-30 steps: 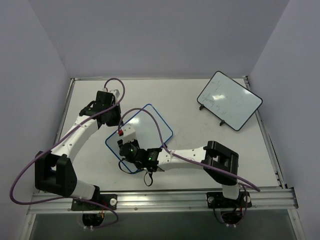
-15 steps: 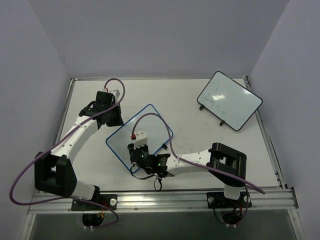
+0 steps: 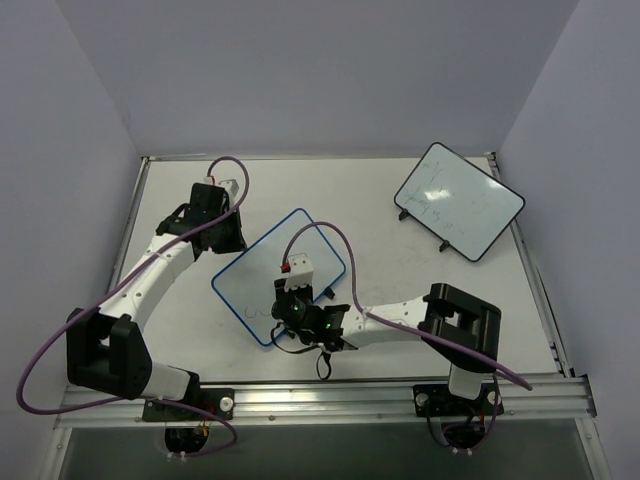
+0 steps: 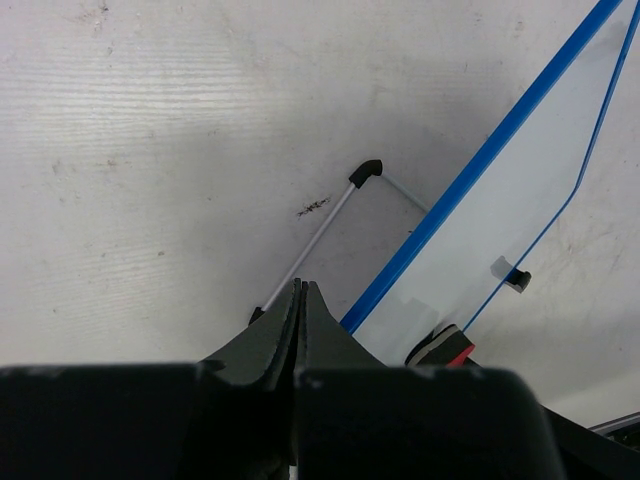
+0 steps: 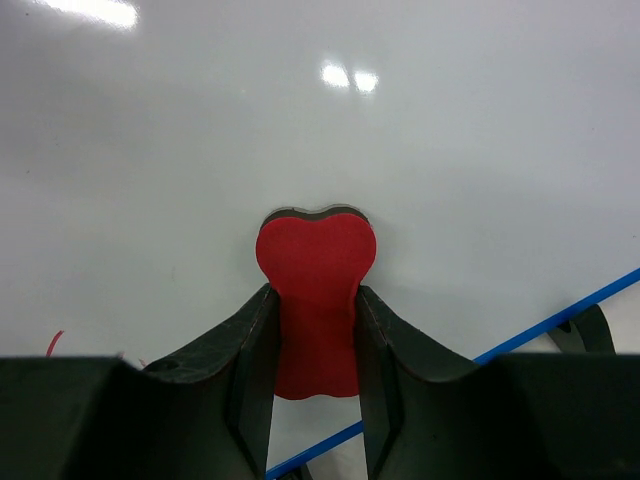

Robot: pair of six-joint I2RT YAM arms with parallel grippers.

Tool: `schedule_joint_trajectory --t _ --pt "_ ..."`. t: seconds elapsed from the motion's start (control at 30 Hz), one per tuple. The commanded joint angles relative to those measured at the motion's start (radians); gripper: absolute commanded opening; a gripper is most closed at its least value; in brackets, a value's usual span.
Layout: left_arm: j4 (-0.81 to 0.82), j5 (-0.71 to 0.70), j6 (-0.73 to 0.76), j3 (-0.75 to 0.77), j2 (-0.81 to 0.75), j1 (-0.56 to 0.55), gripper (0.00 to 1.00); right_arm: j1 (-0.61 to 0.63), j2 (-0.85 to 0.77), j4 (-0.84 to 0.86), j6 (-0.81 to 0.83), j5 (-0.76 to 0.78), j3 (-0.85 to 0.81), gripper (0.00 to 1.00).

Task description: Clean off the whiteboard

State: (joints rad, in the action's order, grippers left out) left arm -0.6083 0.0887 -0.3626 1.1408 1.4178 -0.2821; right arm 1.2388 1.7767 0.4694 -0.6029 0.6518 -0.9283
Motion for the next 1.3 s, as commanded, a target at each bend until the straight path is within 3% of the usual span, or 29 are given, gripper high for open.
schedule_joint_trajectory --t 0.0,0.43,1.27 --pt "0.016 0.02 -0.006 -0.001 -0.034 -0.014 0.02 0.007 0.084 -0.06 0.003 0.026 0.0 0.17" --pt "0.016 0.019 -0.004 -0.003 -0.036 -0.019 0.02 0.14 0.167 0.005 0.069 -0.003 -0.115 0.18" --pt "0.012 0.008 0.001 0.005 -0.033 -0.038 0.02 0.116 0.234 -0.072 0.239 -0.043 -0.349 0.2"
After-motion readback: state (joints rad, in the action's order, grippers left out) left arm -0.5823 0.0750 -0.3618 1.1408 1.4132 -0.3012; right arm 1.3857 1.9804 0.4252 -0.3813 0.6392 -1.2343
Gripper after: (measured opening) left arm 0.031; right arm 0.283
